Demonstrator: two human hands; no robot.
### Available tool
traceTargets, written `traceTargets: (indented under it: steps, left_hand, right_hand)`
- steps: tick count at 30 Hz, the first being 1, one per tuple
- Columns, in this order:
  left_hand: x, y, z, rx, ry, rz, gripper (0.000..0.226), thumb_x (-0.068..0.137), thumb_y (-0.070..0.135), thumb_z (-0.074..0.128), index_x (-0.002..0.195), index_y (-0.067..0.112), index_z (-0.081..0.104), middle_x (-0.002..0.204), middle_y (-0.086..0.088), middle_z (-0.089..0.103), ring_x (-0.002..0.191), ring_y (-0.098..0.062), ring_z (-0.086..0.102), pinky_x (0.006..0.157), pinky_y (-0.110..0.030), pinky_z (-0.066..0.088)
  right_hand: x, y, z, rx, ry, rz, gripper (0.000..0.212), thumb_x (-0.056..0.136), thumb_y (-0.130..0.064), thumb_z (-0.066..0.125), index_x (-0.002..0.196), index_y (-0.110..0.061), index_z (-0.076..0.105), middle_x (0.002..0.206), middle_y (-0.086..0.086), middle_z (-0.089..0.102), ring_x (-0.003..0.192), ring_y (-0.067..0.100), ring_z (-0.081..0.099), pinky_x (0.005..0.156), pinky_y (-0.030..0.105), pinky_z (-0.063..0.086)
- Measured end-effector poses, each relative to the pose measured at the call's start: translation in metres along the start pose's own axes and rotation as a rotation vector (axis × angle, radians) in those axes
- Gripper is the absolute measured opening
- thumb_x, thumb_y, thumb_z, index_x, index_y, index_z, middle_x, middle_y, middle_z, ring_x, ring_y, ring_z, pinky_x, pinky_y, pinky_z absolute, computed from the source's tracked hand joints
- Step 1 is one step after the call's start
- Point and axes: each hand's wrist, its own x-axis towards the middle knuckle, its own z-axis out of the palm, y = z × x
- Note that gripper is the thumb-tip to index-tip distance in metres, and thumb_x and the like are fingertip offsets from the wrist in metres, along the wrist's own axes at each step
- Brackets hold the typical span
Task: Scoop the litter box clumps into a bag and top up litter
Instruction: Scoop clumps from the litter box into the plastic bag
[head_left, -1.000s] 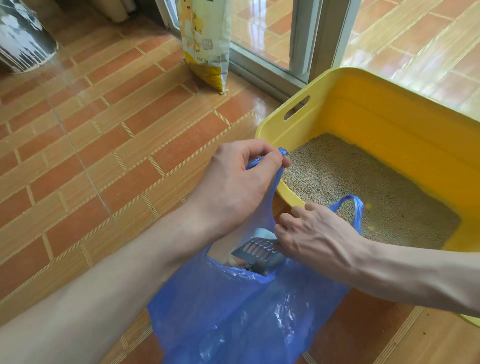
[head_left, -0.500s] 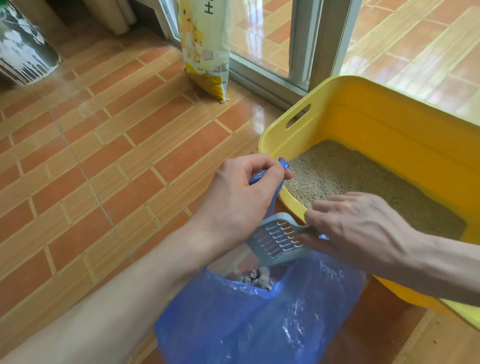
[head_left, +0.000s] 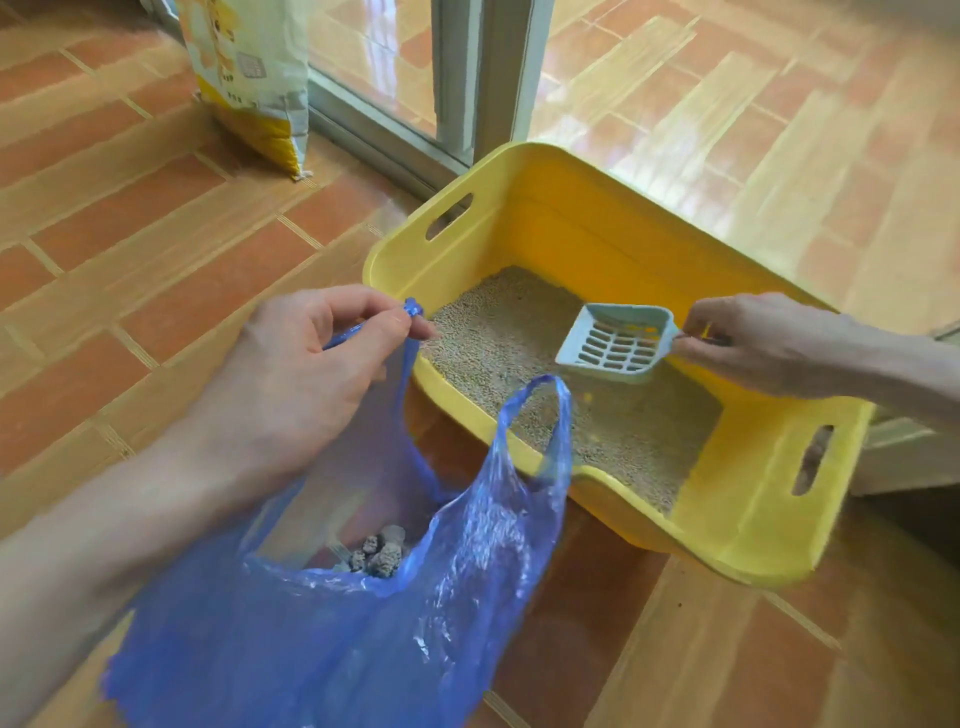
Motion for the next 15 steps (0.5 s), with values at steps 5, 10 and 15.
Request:
traceTargets:
  steps: [5, 10, 15]
  left_hand:
    - [0.006, -0.004, 0.004, 0.002, -0.001, 0.008, 0.023, 0.102, 0.033, 0.060, 0.093, 0.022, 0.079, 0.045, 0.012, 0.041, 0.040, -0.005, 0.037, 0.041, -0.014, 0.026]
    - [0.012, -0.002, 0.009, -0.007, -0.016, 0.012, 0.024, 0.104, 0.031, 0.059, 0.092, 0.024, 0.078, 0.052, 0.008, 0.033, 0.044, -0.009, 0.027, 0.041, -0.020, 0.023]
    - [0.014, 0.001, 0.015, -0.019, -0.014, 0.003, 0.025, 0.103, 0.030, 0.059, 0.092, 0.020, 0.079, 0.054, 0.006, 0.037, 0.044, -0.010, 0.026, 0.040, -0.018, 0.023]
  right_hand:
    - [0.001, 0.034, 0.025, -0.105, -0.213, 0.058, 0.026, 0.101, -0.043, 0.054, 0.112, -0.020, 0.059, 0.090, -0.007, 0.057, 0.078, 0.015, 0.058, 0.067, 0.033, 0.050]
    - [-0.006, 0.048, 0.044, -0.249, -0.166, 0.000, 0.021, 0.099, -0.037, 0.057, 0.091, -0.020, 0.065, 0.078, -0.009, 0.063, 0.070, 0.013, 0.062, 0.063, 0.031, 0.053]
    - [-0.012, 0.050, 0.050, -0.371, -0.134, -0.016, 0.030, 0.094, -0.043, 0.059, 0.074, -0.022, 0.057, 0.064, -0.010, 0.052, 0.056, 0.012, 0.046, 0.053, 0.026, 0.042]
